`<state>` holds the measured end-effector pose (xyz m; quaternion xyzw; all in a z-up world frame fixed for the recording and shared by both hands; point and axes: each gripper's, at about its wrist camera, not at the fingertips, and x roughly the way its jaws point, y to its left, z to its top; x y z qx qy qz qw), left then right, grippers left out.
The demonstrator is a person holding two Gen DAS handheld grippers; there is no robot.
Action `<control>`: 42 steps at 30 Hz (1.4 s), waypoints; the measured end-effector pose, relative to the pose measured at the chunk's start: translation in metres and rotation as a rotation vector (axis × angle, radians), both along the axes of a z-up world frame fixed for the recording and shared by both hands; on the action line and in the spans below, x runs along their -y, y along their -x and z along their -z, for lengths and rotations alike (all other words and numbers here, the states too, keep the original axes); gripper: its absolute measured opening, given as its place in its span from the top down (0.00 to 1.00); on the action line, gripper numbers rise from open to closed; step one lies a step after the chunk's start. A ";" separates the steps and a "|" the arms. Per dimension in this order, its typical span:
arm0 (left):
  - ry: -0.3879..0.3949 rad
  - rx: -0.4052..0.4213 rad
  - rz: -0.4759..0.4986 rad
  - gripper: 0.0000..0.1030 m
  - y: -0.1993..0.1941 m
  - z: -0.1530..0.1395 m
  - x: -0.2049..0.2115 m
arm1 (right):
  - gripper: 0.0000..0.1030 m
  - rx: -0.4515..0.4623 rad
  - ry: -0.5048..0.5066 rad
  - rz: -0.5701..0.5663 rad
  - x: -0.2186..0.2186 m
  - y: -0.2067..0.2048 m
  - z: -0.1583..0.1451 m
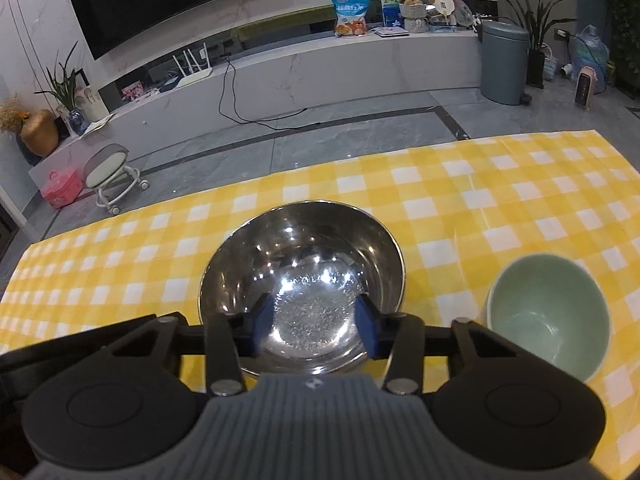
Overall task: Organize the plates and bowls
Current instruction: 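Reach both tools to the blue steel bowl rim and close them, then lift the blue bowl with both tools and lower it into the orange bowl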
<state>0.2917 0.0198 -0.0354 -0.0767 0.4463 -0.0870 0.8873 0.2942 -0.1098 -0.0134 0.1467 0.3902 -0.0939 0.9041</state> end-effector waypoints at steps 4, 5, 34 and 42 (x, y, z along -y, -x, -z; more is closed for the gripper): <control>-0.008 0.005 0.011 0.92 -0.001 0.000 0.003 | 0.78 0.003 -0.028 0.003 0.008 0.000 0.002; -0.006 0.006 0.014 0.92 -0.002 -0.001 0.004 | 0.83 -0.001 -0.032 0.004 0.010 0.000 0.002; 0.038 -0.016 0.036 0.84 -0.002 0.003 0.041 | 0.82 -0.026 -0.087 0.093 0.041 0.004 0.017; -0.020 -0.039 0.046 0.87 0.019 -0.012 0.040 | 0.89 -0.018 -0.107 0.110 0.040 0.021 0.001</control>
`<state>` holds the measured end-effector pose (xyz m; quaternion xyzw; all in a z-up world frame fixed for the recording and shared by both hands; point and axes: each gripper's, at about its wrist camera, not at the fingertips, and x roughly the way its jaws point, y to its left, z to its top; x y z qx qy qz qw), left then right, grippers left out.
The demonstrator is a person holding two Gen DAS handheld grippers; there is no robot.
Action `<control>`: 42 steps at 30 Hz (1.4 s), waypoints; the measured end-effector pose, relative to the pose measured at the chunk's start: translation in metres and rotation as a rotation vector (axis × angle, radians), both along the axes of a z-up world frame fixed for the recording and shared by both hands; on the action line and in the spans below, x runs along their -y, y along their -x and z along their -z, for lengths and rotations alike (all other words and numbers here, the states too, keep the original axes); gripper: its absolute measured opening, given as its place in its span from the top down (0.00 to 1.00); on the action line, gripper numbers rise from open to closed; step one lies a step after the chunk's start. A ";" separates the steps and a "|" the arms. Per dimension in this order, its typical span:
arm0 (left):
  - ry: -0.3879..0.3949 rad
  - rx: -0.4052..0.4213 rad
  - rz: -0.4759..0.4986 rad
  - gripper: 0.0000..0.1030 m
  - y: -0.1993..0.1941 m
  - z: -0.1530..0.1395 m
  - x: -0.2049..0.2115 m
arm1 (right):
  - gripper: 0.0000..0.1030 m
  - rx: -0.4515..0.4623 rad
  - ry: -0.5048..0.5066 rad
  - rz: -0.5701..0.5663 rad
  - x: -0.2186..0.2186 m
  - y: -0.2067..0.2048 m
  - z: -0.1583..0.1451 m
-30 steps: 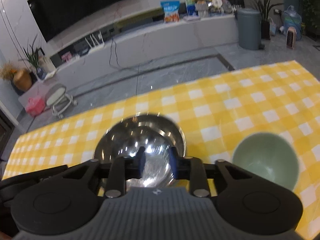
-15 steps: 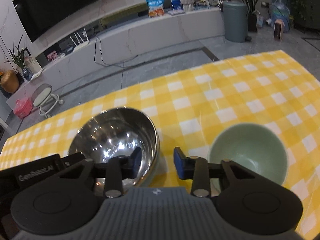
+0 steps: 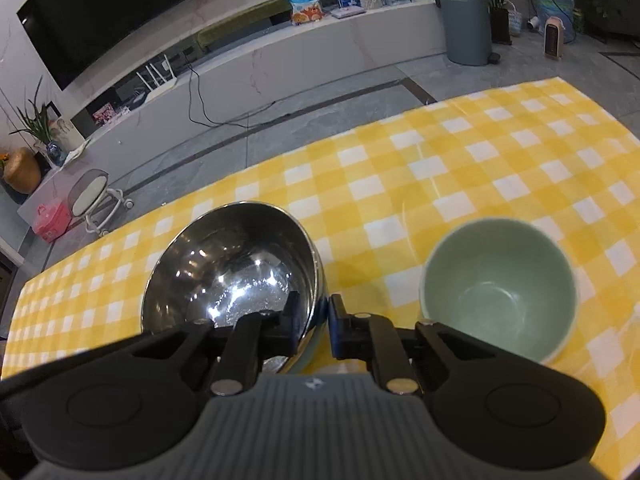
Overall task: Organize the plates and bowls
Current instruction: 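Lift the blue bowl with both tools and lower it into the orange bowl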
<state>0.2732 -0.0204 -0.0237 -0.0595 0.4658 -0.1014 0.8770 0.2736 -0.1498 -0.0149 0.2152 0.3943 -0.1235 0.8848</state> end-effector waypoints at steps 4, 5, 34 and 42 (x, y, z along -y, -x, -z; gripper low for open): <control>-0.020 -0.003 -0.006 0.87 0.017 -0.017 -0.002 | 0.91 0.007 -0.018 -0.021 -0.001 0.015 -0.015; -0.016 -0.006 -0.009 0.87 0.021 -0.021 -0.004 | 0.91 0.009 -0.023 -0.026 -0.001 0.020 -0.019; 0.172 -0.090 0.035 0.87 0.201 -0.066 -0.003 | 0.91 0.061 -0.198 -0.001 0.046 0.253 -0.081; 0.201 -0.134 0.052 0.87 0.213 -0.043 0.003 | 0.91 0.050 -0.241 0.082 0.057 0.281 -0.064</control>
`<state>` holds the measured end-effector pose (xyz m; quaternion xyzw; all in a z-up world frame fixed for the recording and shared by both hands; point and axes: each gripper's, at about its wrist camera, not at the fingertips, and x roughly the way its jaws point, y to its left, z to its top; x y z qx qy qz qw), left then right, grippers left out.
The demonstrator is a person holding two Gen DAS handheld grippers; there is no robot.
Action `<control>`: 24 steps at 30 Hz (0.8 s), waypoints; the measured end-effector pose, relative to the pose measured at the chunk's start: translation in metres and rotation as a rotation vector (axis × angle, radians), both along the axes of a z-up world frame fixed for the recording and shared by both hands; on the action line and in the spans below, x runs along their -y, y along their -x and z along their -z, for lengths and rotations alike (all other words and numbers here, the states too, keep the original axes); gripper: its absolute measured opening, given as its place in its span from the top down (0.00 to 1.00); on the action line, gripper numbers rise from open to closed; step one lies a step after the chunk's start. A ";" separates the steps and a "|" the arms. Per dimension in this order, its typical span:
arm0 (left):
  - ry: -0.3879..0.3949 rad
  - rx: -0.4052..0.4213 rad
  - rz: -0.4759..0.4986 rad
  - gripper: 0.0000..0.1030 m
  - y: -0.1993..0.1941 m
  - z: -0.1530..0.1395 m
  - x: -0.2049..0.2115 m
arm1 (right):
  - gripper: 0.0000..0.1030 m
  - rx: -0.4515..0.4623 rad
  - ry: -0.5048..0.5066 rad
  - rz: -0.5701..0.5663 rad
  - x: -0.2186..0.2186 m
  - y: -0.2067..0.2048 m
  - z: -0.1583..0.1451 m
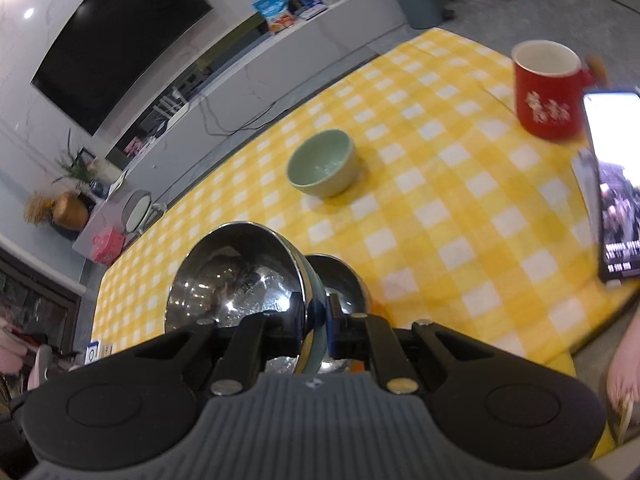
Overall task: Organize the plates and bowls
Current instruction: 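Lift the blue bowl with both tools and lower it into the orange bowl, then open both tools and release the blue bowl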
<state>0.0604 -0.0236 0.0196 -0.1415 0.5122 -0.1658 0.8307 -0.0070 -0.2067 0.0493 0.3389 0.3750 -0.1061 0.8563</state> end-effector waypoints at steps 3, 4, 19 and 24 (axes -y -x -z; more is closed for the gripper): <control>-0.005 -0.015 -0.005 0.88 0.001 0.008 0.004 | 0.91 -0.005 0.008 0.024 -0.001 0.004 0.007; -0.013 -0.016 -0.007 0.88 0.000 0.010 0.005 | 0.91 -0.011 -0.001 0.029 0.000 0.004 0.009; -0.049 -0.055 -0.017 0.87 -0.013 0.028 0.011 | 0.94 -0.023 0.055 0.018 -0.001 -0.015 0.027; -0.071 -0.042 -0.006 0.86 -0.015 0.026 0.015 | 0.95 -0.041 0.067 0.012 -0.003 -0.019 0.033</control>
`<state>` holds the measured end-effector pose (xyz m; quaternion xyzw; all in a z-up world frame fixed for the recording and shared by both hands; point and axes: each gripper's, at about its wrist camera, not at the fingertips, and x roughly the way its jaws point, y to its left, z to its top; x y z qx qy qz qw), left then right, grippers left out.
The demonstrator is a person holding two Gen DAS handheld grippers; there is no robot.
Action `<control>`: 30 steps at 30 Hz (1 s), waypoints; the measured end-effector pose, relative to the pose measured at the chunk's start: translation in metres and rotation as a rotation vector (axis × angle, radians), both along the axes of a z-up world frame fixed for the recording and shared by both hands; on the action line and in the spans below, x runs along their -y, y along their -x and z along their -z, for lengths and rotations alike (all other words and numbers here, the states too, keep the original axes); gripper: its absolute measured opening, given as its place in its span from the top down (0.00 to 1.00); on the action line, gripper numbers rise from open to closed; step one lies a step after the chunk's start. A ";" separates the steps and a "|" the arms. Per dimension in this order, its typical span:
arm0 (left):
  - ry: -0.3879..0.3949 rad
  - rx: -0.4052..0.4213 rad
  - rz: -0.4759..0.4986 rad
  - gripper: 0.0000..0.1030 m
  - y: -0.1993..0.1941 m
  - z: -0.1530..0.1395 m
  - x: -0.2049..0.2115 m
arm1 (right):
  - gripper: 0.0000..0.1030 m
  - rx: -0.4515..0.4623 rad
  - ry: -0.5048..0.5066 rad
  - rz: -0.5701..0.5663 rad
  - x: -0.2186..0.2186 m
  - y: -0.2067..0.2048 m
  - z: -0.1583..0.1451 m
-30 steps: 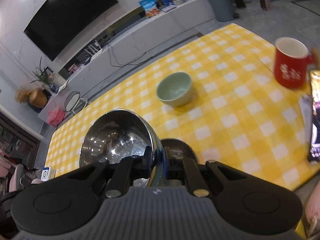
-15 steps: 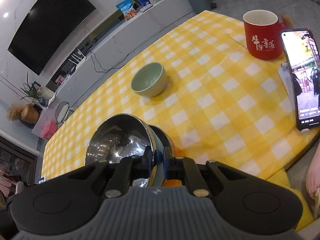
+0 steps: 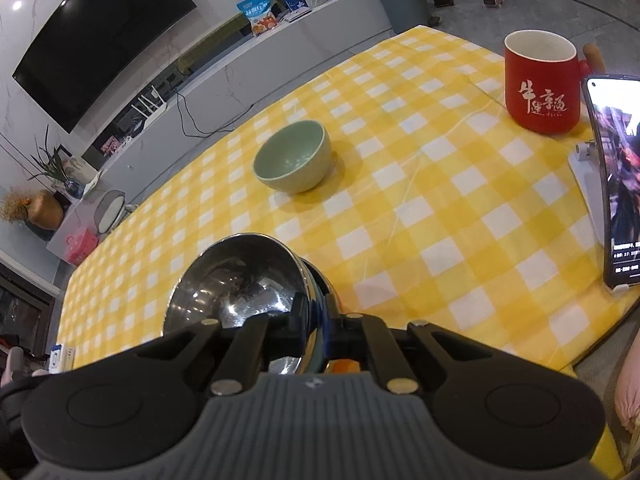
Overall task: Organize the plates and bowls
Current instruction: 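Open both tools and release the blue bowl, then reach both tools to the pale green bowl rim and close them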
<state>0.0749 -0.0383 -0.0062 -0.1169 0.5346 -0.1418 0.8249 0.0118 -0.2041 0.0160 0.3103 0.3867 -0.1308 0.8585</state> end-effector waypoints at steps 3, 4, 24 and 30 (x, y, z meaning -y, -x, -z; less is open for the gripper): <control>-0.020 0.018 0.016 0.85 -0.001 -0.001 0.004 | 0.95 -0.008 0.000 0.003 0.001 -0.001 0.002; -0.023 0.020 0.018 0.85 -0.002 -0.001 0.004 | 0.95 -0.009 0.000 0.003 0.001 -0.001 0.003; -0.037 0.101 0.032 0.61 -0.002 -0.026 -0.004 | 0.69 0.030 0.088 -0.035 -0.007 0.003 -0.017; -0.050 0.174 0.093 0.58 -0.013 -0.052 0.004 | 0.64 0.048 0.138 -0.055 -0.003 -0.009 -0.042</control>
